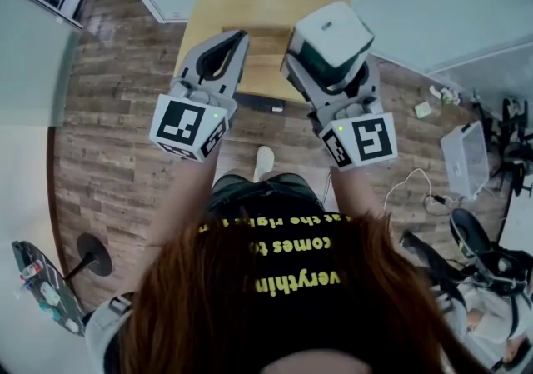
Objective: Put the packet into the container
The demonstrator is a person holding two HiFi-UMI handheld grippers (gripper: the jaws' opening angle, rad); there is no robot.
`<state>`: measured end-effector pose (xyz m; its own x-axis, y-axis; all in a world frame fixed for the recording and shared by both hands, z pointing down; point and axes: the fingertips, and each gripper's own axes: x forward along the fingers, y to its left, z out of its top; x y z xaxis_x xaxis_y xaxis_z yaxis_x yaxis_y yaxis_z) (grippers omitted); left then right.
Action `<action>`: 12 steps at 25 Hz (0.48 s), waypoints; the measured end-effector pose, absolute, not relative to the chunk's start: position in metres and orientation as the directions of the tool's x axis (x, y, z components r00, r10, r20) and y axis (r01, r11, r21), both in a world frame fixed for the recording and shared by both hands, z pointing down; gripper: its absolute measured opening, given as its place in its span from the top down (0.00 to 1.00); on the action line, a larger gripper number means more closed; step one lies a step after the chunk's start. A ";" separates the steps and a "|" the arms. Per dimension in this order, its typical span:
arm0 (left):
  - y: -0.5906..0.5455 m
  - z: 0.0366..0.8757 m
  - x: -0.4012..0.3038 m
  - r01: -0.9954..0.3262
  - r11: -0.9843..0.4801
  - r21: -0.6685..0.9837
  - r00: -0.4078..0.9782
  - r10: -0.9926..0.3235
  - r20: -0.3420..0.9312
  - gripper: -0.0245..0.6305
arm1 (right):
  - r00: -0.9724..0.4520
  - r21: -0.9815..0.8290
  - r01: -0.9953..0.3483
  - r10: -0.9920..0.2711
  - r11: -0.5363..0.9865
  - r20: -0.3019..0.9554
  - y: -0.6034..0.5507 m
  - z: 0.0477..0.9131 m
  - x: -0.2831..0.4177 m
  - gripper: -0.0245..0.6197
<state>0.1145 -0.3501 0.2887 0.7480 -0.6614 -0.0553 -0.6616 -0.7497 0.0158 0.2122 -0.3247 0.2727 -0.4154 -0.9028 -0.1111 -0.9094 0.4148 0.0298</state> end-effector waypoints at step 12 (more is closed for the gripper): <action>-0.420 0.297 0.110 -0.677 -0.736 0.014 0.735 -0.677 -0.030 0.96 | -0.427 0.040 -0.904 -0.899 0.426 -0.100 -0.395 0.277 0.209 0.32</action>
